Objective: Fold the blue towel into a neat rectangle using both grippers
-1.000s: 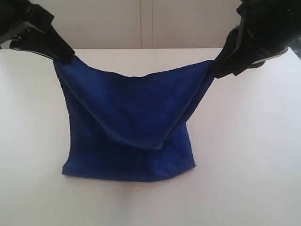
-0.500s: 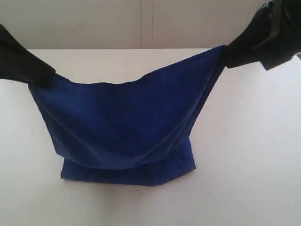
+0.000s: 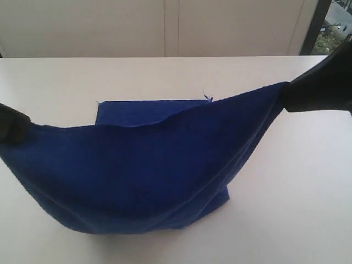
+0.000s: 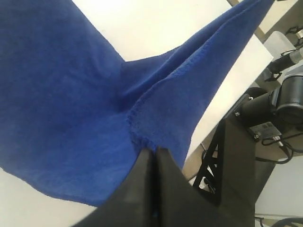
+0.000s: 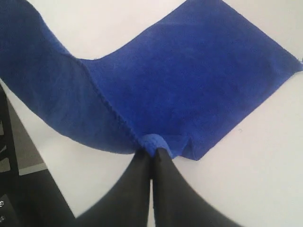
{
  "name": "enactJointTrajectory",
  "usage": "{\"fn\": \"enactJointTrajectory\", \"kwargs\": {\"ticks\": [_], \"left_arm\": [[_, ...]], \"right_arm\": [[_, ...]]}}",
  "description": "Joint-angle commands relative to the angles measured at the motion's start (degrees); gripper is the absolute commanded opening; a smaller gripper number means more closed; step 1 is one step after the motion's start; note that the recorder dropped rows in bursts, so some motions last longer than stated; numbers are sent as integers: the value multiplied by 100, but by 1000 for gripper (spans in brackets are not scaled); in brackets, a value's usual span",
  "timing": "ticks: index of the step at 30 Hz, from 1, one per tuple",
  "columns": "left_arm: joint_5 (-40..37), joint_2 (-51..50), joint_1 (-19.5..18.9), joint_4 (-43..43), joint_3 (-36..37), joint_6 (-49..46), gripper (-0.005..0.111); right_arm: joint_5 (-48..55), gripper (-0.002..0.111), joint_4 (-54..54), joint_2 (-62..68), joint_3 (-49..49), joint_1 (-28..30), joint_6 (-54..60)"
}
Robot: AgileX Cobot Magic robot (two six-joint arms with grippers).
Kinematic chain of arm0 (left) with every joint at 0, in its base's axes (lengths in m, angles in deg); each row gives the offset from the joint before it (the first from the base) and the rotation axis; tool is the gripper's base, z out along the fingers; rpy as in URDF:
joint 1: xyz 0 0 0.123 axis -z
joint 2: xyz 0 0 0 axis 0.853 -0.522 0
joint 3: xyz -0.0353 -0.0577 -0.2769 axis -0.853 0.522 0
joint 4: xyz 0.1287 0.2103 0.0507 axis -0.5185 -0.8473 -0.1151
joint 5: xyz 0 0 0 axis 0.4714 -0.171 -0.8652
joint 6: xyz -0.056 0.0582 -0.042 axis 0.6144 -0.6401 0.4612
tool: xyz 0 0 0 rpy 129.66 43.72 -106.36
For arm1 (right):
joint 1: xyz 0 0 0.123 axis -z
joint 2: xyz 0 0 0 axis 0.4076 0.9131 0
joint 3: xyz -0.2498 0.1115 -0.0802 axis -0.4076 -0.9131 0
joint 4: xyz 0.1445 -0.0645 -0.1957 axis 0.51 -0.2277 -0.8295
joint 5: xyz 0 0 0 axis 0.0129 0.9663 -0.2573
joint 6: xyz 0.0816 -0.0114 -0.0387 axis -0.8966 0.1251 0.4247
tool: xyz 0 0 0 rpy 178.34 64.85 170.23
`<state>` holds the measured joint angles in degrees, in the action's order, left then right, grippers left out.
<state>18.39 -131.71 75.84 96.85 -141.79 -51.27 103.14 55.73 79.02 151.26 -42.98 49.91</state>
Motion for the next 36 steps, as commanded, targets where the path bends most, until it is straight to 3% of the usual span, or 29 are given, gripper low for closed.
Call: {"fn": "enactJointTrajectory", "kwargs": {"ticks": [1, 10, 18, 28, 36], "left_arm": [[-125, 99, -5, 230, 281, 68, 0], [876, -7, -5, 219, 866, 13, 0], [1508, -143, -5, 220, 866, -95, 0], [1862, -637, -5, 177, 866, -368, 0], [1837, -705, -5, 260, 866, -390, 0]], "right_arm": [[-11, 0, 57, -273, -154, -3, -130], [-11, 0, -5, 248, -616, -3, 4], [-11, 0, -4, 373, 118, -3, 94], [-34, 0, 6, 928, -358, -3, 167], [-11, 0, 6, 704, -7, -3, 167]]}}
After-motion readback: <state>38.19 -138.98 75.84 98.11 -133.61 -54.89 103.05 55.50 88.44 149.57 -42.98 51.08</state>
